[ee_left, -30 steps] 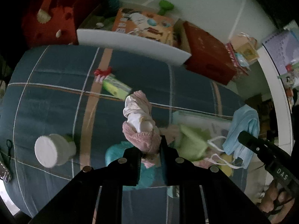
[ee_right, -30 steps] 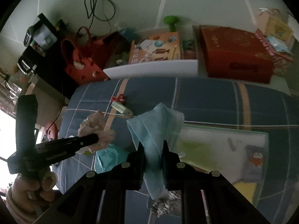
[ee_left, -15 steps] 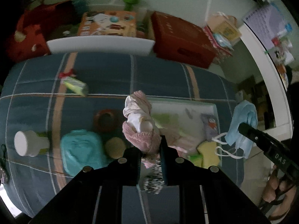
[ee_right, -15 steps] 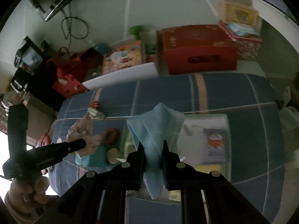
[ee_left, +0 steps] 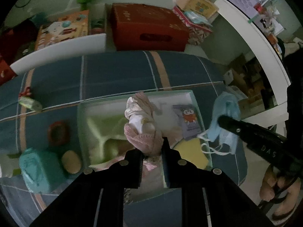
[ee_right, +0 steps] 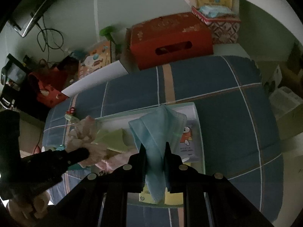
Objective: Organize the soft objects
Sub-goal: 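Carry cloth and mask into the white tray while both tools open to release, then withdraw both open tools from the tray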
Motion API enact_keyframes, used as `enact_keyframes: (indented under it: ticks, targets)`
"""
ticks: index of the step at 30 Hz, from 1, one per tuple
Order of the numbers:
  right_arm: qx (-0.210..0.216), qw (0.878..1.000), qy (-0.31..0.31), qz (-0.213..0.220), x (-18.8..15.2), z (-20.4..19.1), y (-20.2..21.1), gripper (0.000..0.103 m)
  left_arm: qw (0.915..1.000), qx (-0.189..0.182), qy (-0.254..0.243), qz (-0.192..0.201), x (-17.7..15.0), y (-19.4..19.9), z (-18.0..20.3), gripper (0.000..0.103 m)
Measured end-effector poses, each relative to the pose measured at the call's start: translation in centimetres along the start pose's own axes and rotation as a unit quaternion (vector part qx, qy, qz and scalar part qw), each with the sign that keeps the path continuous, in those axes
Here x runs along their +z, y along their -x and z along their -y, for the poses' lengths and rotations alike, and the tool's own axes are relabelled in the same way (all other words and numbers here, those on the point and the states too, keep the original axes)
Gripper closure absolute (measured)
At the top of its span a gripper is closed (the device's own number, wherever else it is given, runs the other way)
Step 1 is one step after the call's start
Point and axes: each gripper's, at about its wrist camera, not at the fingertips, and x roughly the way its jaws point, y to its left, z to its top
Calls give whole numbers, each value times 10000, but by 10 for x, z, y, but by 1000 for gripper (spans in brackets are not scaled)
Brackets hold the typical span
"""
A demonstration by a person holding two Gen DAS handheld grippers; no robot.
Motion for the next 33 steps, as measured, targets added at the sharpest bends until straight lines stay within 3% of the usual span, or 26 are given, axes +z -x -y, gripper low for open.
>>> enact_keyframes:
  ticks: [13,15,17,18,24,27,30,32,33]
  targets:
    - [57,9992,73,-378,9,-8,-59,83,9992,-46,268,-278,15,-57,-14,85]
    - [17,9992,77,-395,10,-10,-63,83,9992,-25,252,-322,16,-60,-16,81]
    - [-2,9991,54,-423,12,-10,-66,83,9991,-4,269,-325,18,-61,-17,59]
    - [-23,9990,42,-435,12,-10,-67,80,9991,-12,281,-311,18,-60,-18,54]
    - [-162,9991,78,-376,13,-16,-58,52,9994,117,250,-217,18,-44,-24,39]
    - [-213,9991,112,-342,13,-20,-50,49,9993,175,295,-135,16,-32,-29,38]
    - [-339,9987,188,-329,11,-26,-42,40,9988,329,356,-50,13,-22,-35,16]
    - [-391,9983,244,-350,10,-29,-38,39,9982,451,398,39,9,-13,-40,14]
    - [-440,9980,282,-362,8,-31,-35,34,9978,508,421,68,8,-9,-43,14]
